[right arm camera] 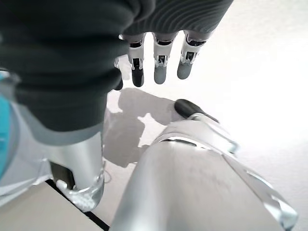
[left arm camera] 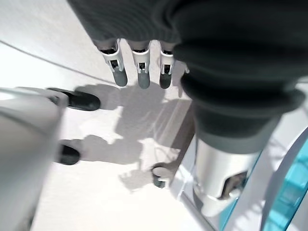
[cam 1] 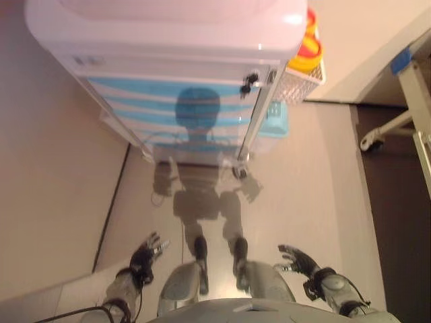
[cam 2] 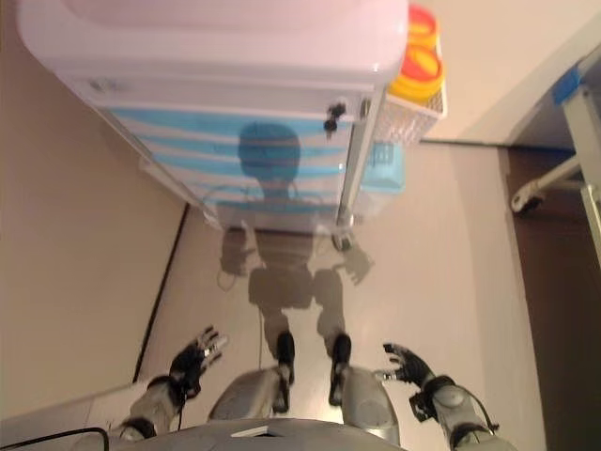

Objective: Open the drawer and pick up the medicine

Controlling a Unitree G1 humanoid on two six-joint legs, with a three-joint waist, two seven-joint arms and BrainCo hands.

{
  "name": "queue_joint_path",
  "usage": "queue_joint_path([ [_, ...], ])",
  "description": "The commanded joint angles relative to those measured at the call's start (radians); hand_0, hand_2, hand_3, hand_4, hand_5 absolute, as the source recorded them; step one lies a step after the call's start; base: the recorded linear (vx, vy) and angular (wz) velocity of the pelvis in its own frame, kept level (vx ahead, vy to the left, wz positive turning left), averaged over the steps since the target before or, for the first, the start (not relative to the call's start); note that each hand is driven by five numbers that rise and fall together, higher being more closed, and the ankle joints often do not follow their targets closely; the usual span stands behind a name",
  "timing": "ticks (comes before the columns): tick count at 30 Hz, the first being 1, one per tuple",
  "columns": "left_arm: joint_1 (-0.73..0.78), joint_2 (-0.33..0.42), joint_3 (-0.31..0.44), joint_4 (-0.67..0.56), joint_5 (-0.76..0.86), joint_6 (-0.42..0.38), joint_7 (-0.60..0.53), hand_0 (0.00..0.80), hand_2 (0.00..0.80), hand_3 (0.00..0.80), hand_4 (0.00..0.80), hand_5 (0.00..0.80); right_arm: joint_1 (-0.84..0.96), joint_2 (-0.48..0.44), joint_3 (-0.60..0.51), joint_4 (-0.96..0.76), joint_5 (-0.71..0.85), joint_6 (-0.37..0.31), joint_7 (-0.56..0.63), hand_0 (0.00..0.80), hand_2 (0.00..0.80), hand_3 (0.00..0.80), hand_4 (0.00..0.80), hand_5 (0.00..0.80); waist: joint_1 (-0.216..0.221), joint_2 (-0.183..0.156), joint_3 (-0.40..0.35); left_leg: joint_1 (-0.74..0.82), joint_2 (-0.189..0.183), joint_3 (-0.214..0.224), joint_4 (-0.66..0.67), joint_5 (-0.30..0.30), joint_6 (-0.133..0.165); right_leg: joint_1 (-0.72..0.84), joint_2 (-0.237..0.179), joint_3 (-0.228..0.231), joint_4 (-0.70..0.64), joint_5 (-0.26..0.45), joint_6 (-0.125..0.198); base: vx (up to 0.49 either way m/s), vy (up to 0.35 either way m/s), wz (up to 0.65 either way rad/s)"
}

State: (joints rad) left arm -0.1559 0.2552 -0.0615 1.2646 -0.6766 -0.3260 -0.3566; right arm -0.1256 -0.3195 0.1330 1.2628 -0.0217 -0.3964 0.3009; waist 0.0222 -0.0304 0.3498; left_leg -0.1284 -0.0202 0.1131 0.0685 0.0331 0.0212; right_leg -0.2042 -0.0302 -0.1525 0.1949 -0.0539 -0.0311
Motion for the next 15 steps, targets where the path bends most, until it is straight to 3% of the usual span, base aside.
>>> queue_joint_path([
  [1, -0.002, -0.002, 0.053, -0.046, -0.137, -0.089, -0.031, 0.000, 0.000, 0.000, 0.000, 0.000, 0.022, -0.006, 0.061, -0.068, 0.008, -0.075, -0.028, 0.000, 0.000, 0.000, 0.000, 0.000, -0.023, -0.019, 0.029, -0.091, -0.044, -0.004, 0.203, -0.161, 0.057, -0.073, -0.024, 0.009, 0.100, -0.043, 0.051, -0.009, 0.012, -0.17],
  [7, -0.068, 0.027, 0.051, -0.160, -0.242, -0.120, -0.047, 0.000, 0.000, 0.000, 0.000, 0.000, -0.007, -0.008, 0.086, -0.099, 0.083, -0.062, -0.061, 0.000, 0.000, 0.000, 0.000, 0.000, -0.028, -0.052, 0.068, -0.253, -0.039, 0.004, 0.334, -0.188, 0.070, -0.219, -0.003, 0.040, 0.181, -0.038, 0.043, -0.006, 0.015, -0.13],
  [14, -0.162, 0.057, 0.037, -0.341, -0.463, -0.139, -0.081, 0.000, 0.000, 0.000, 0.000, 0.000, 0.001, -0.034, 0.108, -0.176, 0.107, -0.034, -0.094, 0.000, 0.000, 0.000, 0.000, 0.000, -0.069, -0.066, 0.091, -0.414, -0.030, 0.021, 0.463, -0.230, 0.076, -0.380, 0.031, 0.086, 0.274, -0.032, 0.049, 0.003, 0.074, -0.28],
  [15, -0.177, 0.064, 0.038, -0.362, -0.501, -0.141, -0.095, 0.000, 0.000, 0.000, 0.000, 0.000, 0.010, -0.036, 0.114, -0.188, 0.109, -0.033, -0.097, 0.000, 0.000, 0.000, 0.000, 0.000, -0.074, -0.065, 0.094, -0.418, -0.029, 0.015, 0.485, -0.263, 0.073, -0.385, 0.039, 0.096, 0.291, -0.054, 0.057, 0.072, 0.057, -0.22],
])
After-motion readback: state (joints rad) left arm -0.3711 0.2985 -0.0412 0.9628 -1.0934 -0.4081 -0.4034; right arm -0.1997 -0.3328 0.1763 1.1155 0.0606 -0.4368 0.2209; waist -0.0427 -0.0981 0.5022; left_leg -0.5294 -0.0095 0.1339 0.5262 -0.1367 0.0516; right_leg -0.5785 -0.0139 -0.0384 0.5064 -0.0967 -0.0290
